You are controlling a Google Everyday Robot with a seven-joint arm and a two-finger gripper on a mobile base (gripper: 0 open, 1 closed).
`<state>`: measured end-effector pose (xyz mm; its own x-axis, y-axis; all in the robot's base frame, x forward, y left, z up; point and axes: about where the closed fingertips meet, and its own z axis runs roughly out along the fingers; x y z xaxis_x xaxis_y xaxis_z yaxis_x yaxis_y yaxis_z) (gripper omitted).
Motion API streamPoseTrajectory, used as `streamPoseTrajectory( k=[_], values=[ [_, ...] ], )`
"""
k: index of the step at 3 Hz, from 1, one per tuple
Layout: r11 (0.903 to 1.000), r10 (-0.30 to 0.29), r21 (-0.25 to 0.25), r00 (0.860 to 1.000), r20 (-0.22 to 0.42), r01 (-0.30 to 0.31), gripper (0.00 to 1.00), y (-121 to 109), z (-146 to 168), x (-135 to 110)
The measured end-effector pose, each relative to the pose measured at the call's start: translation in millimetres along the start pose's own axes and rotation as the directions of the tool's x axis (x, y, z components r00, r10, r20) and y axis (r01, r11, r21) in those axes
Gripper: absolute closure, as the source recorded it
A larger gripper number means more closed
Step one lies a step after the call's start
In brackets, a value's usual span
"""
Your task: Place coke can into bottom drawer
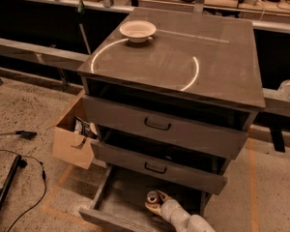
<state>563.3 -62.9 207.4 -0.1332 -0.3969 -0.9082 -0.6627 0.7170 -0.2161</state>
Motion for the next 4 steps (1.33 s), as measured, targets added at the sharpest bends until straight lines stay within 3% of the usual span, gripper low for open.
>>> streamPoseTrajectory(
  k=[2,3,4],
  values=[
    [0.9988,0.044,0.020,0.999,-0.018,-0.044,0.13,5,6,18],
    [0.9980,0.059,0.023,0.998,-0.031,-0.059,0.00,6,5,24],
    [0.9979,0.061,0.024,0.998,-0.033,-0.060,0.00,6,5,24]
  ],
)
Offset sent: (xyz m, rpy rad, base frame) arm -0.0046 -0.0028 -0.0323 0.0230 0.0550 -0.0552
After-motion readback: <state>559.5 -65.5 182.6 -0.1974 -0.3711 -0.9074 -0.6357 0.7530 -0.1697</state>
